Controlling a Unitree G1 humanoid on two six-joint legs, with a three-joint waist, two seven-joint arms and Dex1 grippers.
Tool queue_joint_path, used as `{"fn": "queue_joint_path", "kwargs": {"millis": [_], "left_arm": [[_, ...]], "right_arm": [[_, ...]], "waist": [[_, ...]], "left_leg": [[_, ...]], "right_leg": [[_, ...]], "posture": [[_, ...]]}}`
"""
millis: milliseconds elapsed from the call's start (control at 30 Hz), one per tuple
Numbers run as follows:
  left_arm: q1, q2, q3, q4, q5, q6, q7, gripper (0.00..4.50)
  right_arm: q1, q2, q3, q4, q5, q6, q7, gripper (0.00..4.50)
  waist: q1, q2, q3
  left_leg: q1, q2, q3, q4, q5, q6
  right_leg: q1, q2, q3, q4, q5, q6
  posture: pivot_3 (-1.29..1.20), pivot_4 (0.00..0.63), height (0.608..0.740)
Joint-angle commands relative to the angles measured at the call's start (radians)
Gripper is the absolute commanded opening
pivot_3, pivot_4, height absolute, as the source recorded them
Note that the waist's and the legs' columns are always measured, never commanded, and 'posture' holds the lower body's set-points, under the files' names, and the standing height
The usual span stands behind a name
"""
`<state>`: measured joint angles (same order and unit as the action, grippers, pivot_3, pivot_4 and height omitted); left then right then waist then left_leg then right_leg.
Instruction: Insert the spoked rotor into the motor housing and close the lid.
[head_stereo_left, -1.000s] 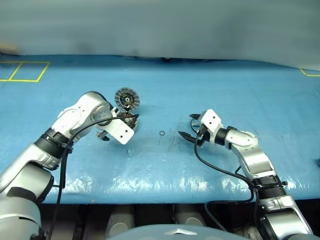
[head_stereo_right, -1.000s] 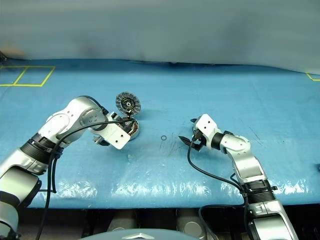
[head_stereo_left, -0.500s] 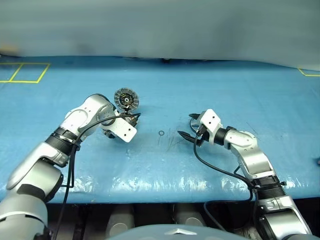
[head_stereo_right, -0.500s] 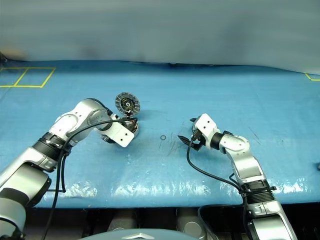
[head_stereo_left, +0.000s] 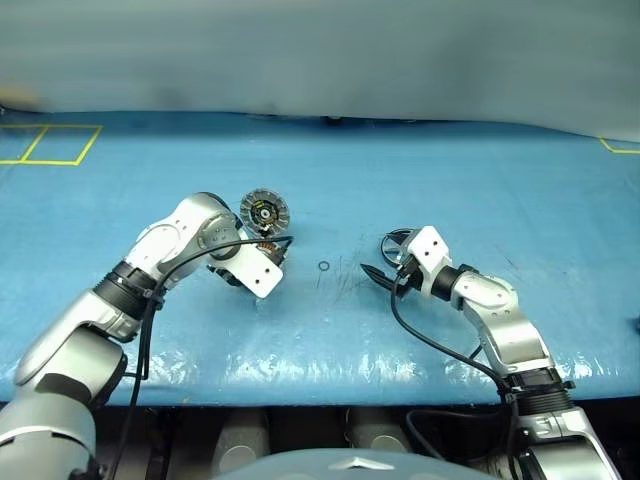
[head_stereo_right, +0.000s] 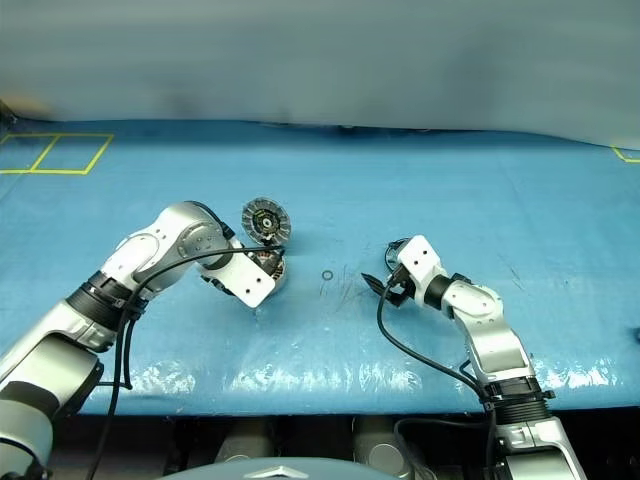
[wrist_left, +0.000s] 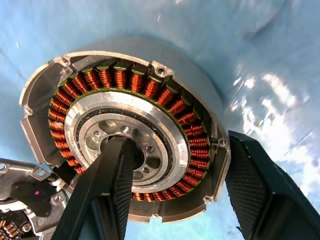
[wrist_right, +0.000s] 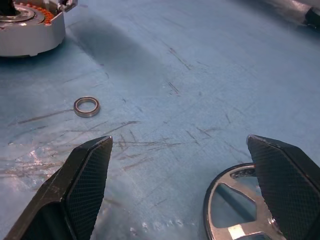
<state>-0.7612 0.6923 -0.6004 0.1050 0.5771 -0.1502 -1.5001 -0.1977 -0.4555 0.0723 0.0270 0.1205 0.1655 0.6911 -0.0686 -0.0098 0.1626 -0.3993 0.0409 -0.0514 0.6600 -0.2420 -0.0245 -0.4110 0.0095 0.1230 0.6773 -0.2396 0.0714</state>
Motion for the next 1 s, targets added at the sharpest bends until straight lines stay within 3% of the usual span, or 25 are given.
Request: {"fn": "queue_joint_path", "kwargs": {"millis": [33,233,433,633,867,1000], "left_arm": [[0.035,-0.014,0.013,-0.153,-0.127,0.109,-0.108,2.47],[0.047,0.004,-0.044,-0.227,-0.157,0.146,-0.114,2.47],[0.009,-0.004,-0.064,-0.169,-0.083,0.095,-0.079,2.47],[0.011,-0.029,-0.055,-0.144,-0.055,0.134,-0.034,4.17],[0.054,-0.041,-0.016,-0.226,-0.151,0.294,-0.086,4.17],[0.1,0.012,0.007,-0.349,-0.262,0.402,-0.113,4.17]], "right_arm": [[0.01,0.02,-0.009,-0.035,0.008,-0.041,-0.019,4.5],[0.013,0.042,-0.002,-0.019,0.005,-0.058,-0.028,4.5],[0.018,0.051,0.0,-0.012,0.005,-0.069,-0.033,4.5],[0.023,0.061,0.01,-0.022,0.004,-0.07,-0.037,4.5],[0.025,0.066,0.017,-0.026,0.008,-0.072,-0.035,4.5],[0.023,0.07,0.022,-0.019,0.014,-0.073,-0.028,4.5]], "waist": [[0.0,0.0,0.0],[-0.002,0.0,0.0],[-0.001,0.0,0.0],[-0.001,0.0,0.0],[-0.001,0.0,0.0],[-0.004,0.0,0.0]], "left_leg": [[0.0,0.0,0.0,0.0,0.0,0.0],[0.001,0.0,0.0,0.001,0.0,0.0],[0.001,0.0,0.0,0.001,0.0,0.0],[0.001,0.0,0.0,0.002,0.0,0.0],[0.001,0.0,0.0,0.002,0.0,0.0],[0.001,0.0,0.0,0.001,0.0,0.0]], "right_leg": [[0.0,0.0,0.0,0.0,0.0,0.0],[0.0,0.001,0.0,0.0,-0.001,0.001],[0.001,0.001,0.0,0.0,-0.001,0.001],[0.001,0.0,0.0,0.0,-0.001,0.001],[0.001,0.0,0.0,0.0,-0.001,0.001],[0.0,0.001,0.0,0.0,-0.001,0.001]], "posture": [[0.0,0.15,0.74],[0.0,0.15,0.74],[0.0,0.15,0.74],[0.0,0.15,0.74],[0.0,0.15,0.74],[0.0,0.15,0.74]]}}
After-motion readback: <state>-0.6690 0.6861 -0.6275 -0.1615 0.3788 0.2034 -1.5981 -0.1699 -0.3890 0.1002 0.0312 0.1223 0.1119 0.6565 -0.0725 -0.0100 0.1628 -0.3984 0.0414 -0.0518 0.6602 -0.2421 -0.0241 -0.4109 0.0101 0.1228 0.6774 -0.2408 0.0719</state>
